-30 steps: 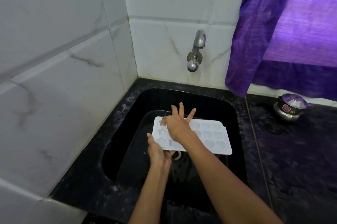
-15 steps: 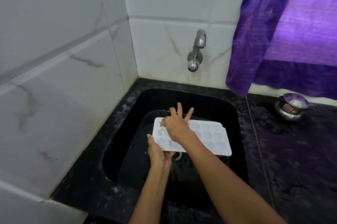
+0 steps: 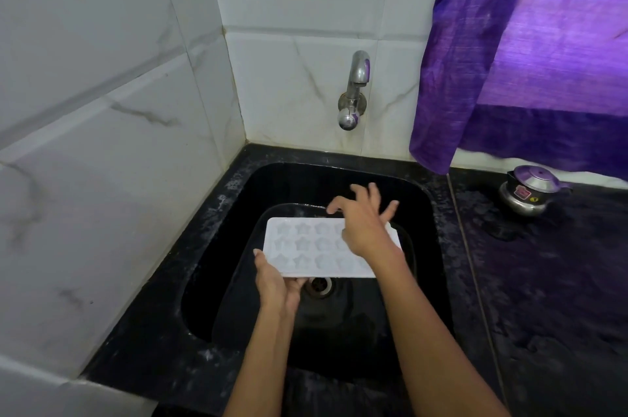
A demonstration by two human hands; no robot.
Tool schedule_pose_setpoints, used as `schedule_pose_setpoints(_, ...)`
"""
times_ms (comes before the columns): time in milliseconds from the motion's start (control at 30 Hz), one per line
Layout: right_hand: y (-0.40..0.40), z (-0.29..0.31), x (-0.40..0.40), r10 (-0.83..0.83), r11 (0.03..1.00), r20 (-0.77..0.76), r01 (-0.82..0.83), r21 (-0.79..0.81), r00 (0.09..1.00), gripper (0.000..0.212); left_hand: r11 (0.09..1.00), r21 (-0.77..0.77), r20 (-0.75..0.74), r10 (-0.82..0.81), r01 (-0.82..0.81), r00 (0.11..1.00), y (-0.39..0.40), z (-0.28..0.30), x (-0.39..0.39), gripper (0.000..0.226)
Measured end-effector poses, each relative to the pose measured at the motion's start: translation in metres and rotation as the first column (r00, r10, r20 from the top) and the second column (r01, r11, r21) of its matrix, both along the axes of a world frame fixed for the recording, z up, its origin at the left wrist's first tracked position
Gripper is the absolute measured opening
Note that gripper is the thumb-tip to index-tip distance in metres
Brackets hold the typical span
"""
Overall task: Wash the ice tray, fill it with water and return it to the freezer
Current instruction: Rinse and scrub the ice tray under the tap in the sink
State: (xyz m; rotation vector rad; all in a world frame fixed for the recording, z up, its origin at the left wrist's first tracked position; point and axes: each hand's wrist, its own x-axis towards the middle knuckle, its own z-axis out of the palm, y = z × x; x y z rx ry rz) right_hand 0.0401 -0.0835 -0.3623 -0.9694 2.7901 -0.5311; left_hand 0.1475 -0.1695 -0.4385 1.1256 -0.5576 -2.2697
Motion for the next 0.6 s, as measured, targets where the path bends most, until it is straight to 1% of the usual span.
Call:
schedule_pose_setpoints(133,0.034,-0.004,-0.013,-0.164,0.985,0.03,0.162,0.067,0.986,0.058,0.999,0.011,-0.02,0.036,-0.035,0.999,-0.01,-0.001,0.004,0.057)
schedule_pose_setpoints(267,0.042,-0.015,-0.015,-0.241,0.964,0.079,0.229,0.136,0.967,0.047,0.998,0.013,-0.043,0.069,-0.068,0.997,-0.016,-0.004,0.006,0.058)
schedule_pose_setpoints(400,0.042,-0.023,-0.01,-0.229,0.964,0.091,0.213,0.161,0.969,0.042,0.997,0.009,-0.048,0.078,-0.077,0.996,-0.017,-0.005,0.007,0.056)
schedule_pose_setpoints(600,0.039,-0.023,-0.005,-0.182,0.97,0.12,0.158,0.184,0.976,0.05,0.995,0.02,-0.056,0.094,-0.093,0.994,-0.015,-0.001,0.007,0.055)
